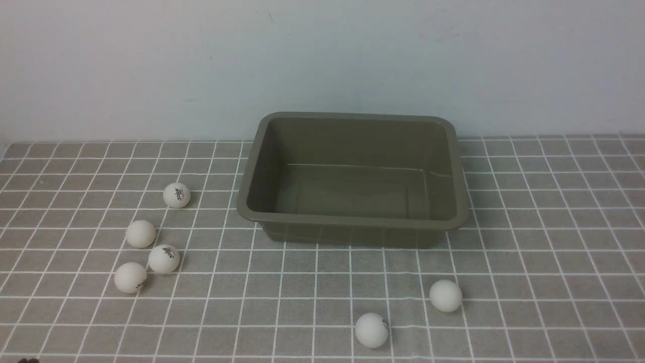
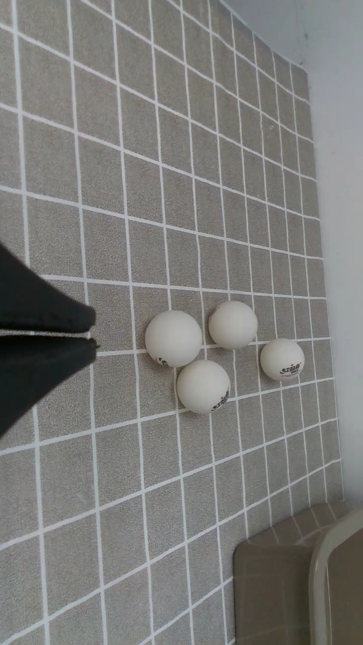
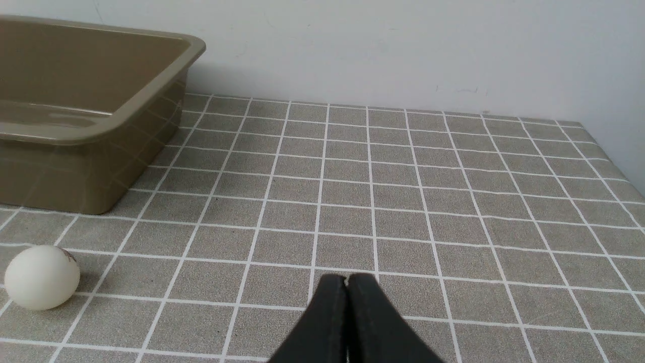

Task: Put the table tennis balls into the box on the grey coffee tablecloth.
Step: 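Reach for and grasp a ping pong ball on the table beside the basket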

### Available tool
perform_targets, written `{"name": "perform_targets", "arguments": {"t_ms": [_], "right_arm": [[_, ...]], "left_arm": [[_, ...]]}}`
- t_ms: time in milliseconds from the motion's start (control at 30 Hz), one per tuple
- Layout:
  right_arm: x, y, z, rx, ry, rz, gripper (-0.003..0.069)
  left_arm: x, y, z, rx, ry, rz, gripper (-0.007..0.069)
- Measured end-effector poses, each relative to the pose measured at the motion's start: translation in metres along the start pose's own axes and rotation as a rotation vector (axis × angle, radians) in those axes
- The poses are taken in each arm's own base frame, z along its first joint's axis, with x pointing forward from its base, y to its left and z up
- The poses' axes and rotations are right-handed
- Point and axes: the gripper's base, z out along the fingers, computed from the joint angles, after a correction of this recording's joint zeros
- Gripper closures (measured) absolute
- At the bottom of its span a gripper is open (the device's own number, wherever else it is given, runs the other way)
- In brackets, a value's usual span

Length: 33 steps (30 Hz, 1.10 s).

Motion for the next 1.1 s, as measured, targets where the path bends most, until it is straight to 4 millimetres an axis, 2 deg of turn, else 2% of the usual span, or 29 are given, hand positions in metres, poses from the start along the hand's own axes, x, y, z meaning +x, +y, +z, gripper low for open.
{"name": "perform_targets", "arguments": {"t_ms": [567,733,800,1000,1100], "right_arm": [[0.000,0.000,0.000,0.000,0.000,0.000,0.0673],[0.000,0.000,0.000,0.000,0.000,0.000,0.0673],[0.000,0.000,0.000,0.000,0.000,0.000,0.0673],[0.000,0.000,0.000,0.000,0.000,0.000,0.0673],[0.000,0.000,0.000,0.000,0.000,0.000,0.0673]], "left_arm": [[-0.002,0.000,0.000,0.001,-0.027,-0.012,0.0629],[-0.012,-0.002,-0.001,0.039,-0.137,-0.232,0.0629],[-0.019,-0.002,-0.002,0.070,-0.211,-0.419,0.0629],[-0.031,0.003,-0.005,0.072,-0.351,-0.580,0.0629],[-0.041,0.011,-0.010,0.046,-0.493,-0.692,0.0629]]}}
